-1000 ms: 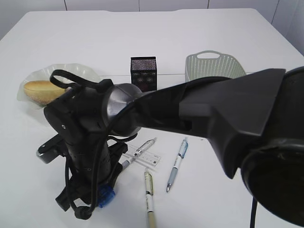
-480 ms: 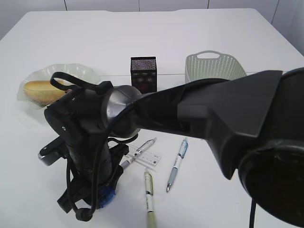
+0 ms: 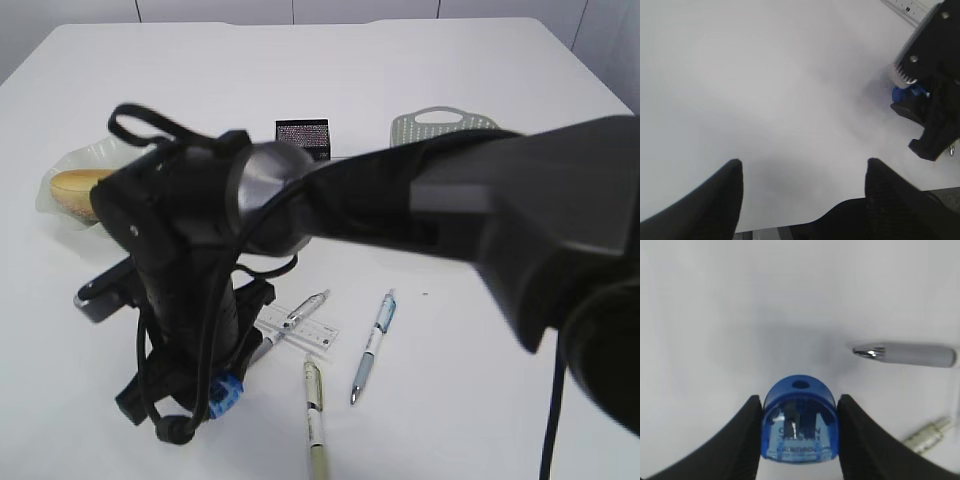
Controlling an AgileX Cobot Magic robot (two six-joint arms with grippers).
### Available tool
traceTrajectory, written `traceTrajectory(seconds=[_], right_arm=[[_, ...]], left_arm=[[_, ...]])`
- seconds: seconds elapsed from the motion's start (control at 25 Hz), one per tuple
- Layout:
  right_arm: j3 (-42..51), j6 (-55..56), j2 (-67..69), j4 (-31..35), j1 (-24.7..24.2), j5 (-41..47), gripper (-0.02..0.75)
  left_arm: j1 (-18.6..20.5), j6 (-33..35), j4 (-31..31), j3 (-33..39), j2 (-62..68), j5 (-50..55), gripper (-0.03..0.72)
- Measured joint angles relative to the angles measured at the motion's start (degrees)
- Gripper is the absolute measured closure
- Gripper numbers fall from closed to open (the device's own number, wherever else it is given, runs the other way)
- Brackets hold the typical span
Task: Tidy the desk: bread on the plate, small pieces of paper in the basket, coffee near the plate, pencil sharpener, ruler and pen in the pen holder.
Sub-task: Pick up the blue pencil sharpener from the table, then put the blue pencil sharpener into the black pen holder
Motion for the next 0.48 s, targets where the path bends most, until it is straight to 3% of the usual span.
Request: traceTrajectory(seconds=[0.2, 0.48], right_arm=[[0.0, -1.2, -6.6, 0.3, -4.7, 0.4, 0.416], [0.0, -2.4, -13.6, 4.7, -18.4, -1.5, 0.416]], left_arm=[[0.0, 0.0, 0.0, 0.0, 0.0, 0.0, 0.132], [0.0, 0.0, 0.0, 0.0, 0.0, -0.1, 0.132]])
